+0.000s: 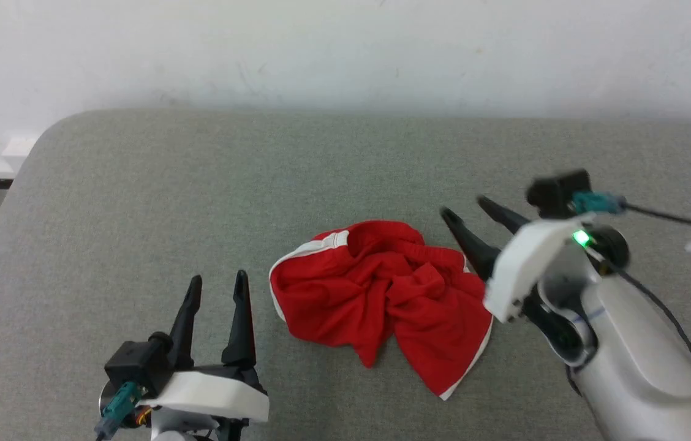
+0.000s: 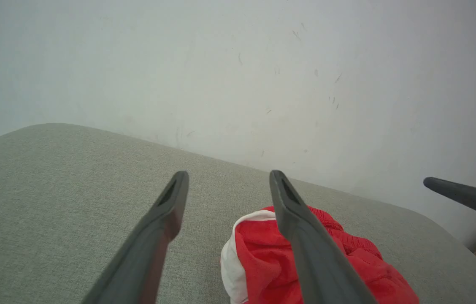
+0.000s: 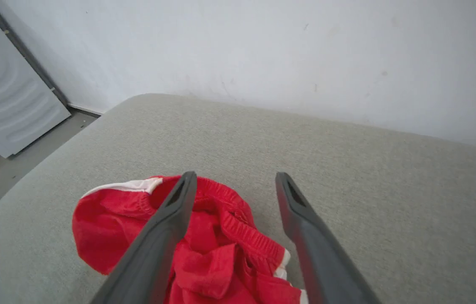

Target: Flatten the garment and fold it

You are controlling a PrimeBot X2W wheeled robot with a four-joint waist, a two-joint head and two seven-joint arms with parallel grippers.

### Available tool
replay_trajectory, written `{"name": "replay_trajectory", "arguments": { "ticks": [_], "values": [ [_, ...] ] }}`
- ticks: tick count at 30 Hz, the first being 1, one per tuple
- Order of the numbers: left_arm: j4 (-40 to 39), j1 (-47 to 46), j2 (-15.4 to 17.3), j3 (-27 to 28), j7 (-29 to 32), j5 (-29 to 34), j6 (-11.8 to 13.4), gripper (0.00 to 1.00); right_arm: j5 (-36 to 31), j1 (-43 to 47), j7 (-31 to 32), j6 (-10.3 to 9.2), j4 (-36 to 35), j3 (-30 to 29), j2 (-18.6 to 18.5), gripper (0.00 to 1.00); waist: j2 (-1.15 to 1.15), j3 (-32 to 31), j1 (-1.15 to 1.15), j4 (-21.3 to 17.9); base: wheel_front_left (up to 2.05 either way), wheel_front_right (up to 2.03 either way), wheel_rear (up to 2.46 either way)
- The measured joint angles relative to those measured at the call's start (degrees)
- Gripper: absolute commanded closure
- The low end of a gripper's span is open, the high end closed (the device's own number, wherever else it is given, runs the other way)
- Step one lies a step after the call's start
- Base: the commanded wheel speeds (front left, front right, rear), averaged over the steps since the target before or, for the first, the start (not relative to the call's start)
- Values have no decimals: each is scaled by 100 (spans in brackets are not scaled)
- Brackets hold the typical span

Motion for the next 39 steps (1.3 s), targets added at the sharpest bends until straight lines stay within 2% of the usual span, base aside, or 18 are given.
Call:
{"name": "replay_trajectory", "arguments": {
  "ticks": [3,6,10,13,17,24,30,31,32,36,39],
  "values": [
    [-9,70,-1,26,0,3,-2,0,-436,544,137,0,-66,-528,-38,0,0,-74,0,-57,0,0,0],
    [-23,71,-1,32,0,11,-3,0,-794,890,333,0,-275,-809,5,0,0,-103,0,-80,0,0,0],
    [-49,69,-2,1,0,11,-4,0,-1201,926,602,0,-626,-746,121,0,0,-55,0,-25,0,0,0],
    [-66,58,-2,-25,0,11,-5,0,-1447,703,801,0,-600,-523,219,0,0,34,1,30,0,0,0],
    [-78,-27,-2,-116,0,7,-9,0,-1822,76,1040,0,-51,-227,270,0,0,193,1,139,0,0,0],
    [-83,-222,-3,-212,0,-24,-2,0,-2510,-827,1690,1,1426,214,298,0,0,519,2,392,0,0,0],
    [-81,-224,-3,-204,0,-55,7,0,-2392,-933,1893,1,2041,514,422,0,0,718,2,542,0,0,0],
    [-80,-224,-3,-201,0,-55,8,0,-2316,-944,1892,1,2083,538,438,60,0,736,2,546,0,0,0],
    [-79,-225,-3,-200,0,-55,8,0,-2243,-971,1836,1,2105,560,445,100,0,744,2,539,0,0,0],
    [-75,-232,-3,-197,0,-54,9,0,-1815,-1063,1404,1,2040,458,472,100,0,725,2,451,0,0,0],
    [-57,-235,-3,-207,0,-54,8,0,-1500,-1175,978,1,1856,-16,456,100,0,663,1,374,0,0,0]
  ]
}}
